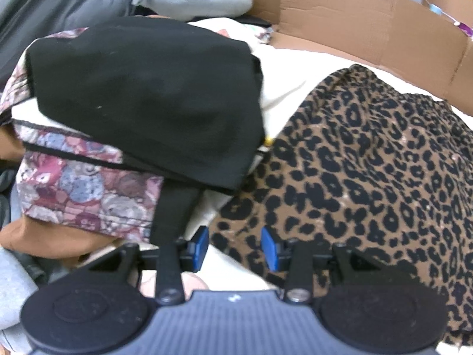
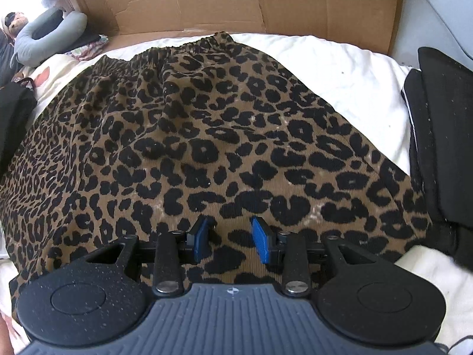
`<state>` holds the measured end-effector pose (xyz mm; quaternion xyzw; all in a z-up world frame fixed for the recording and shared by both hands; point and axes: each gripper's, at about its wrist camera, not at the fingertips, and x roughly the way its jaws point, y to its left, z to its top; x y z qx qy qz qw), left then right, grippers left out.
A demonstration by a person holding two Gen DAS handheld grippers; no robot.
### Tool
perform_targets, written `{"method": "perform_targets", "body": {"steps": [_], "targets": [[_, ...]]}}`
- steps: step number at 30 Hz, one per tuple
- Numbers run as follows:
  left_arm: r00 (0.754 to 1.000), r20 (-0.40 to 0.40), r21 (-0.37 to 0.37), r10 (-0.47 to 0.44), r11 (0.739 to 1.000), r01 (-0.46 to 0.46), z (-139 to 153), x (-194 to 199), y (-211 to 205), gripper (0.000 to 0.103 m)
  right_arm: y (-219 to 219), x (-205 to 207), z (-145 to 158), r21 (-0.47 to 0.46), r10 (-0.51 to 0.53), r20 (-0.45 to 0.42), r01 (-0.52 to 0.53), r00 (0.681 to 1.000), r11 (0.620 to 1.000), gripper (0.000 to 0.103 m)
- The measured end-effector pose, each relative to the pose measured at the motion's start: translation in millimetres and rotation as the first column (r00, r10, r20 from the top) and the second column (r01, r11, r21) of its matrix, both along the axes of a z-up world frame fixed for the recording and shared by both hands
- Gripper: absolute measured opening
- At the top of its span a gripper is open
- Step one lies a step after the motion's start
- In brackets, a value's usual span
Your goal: Fold clothes
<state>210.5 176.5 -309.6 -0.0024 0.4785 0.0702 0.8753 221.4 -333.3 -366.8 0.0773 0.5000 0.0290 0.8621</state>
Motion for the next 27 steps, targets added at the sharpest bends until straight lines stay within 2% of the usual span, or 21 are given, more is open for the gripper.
{"method": "perform_targets", "body": {"steps": [3,10,19,27], "targets": [[1.0,0.006,0.006,0.004,1.0,-0.004,-4.6,2.0,8.2,0.042,1.3,-2.6,0.8,-0.003,0.004,-0.005,-0.004,1.0,1.0,0.04],[0.998,0.025,0.023,-0.05,0.999,0.05,-16.8,2.1,19.2,0.042,3.6,-7.8,1.2,-0.006,0.007,-0.014,-0.007,1.0,1.0,0.04],[0.998,0.038,-0.052,-0.052,0.997,0.054,-28.2,5.3,40.2,0.042,4.7,-13.2,2.6,-0.012,0.017,-0.023,-0.017,1.0,1.0,0.04],[0.995,0.041,-0.13,-0.09,0.987,0.095,-34.3,6.9,45.9,0.043,2.9,-14.4,4.2,-0.007,0.015,-0.023,-0.015,1.0,1.0,0.04]]}}
